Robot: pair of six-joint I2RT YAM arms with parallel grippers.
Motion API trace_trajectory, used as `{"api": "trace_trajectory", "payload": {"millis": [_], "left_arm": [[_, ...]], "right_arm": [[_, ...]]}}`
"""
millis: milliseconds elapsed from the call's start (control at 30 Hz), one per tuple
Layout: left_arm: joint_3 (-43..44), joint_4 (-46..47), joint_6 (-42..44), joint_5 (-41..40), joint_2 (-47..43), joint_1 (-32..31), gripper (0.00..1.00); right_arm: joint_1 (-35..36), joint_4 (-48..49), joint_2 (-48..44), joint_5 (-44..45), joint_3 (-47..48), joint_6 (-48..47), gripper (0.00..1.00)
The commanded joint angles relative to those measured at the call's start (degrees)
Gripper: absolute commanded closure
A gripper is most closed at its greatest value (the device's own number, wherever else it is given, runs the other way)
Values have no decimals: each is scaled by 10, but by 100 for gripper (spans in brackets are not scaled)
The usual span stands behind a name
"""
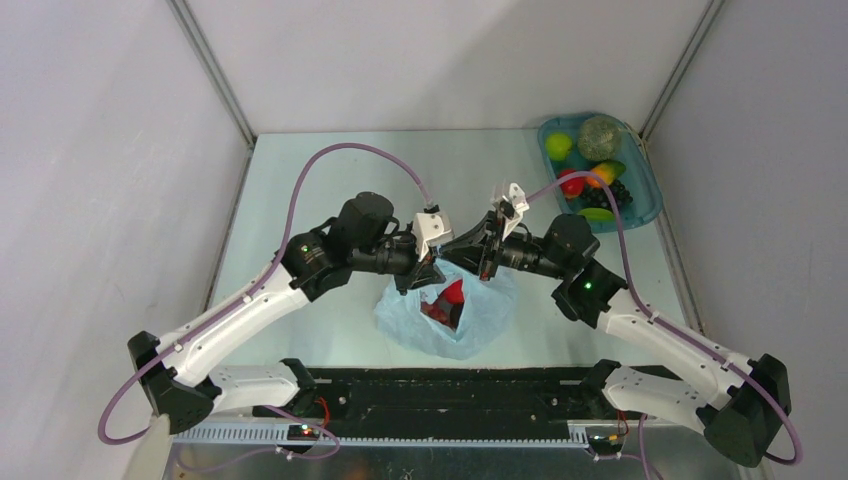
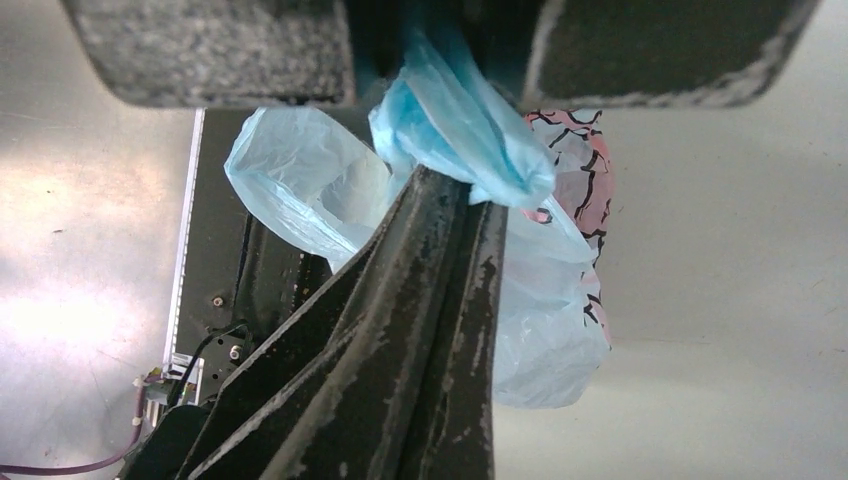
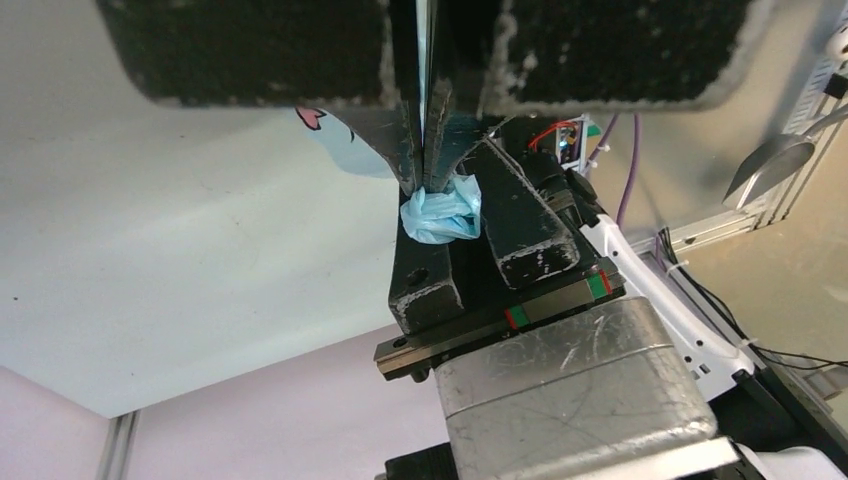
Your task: Place the fake fruits into the plastic bag and tie a complex knot
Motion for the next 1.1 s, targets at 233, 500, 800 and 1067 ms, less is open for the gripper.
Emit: {"api": "trace_trajectory", "payload": {"millis": [233,500,800,1067], "left_arm": [[-16,20,9,-34,-44,-1,80],[-32,46,-6,-32,-57,5,84],[-20,78,-39,-83,-79,7,30],[34,49,-62,-181,-131,-20,10]], "right_arm": [[-15,-19,-59,91,-21,-16,100],[-17,-49,-94,119,-32,-26,100],[5,-62,-100,156,-33,-33,100],[17,-61,-95,193,-32,-35,100]]}}
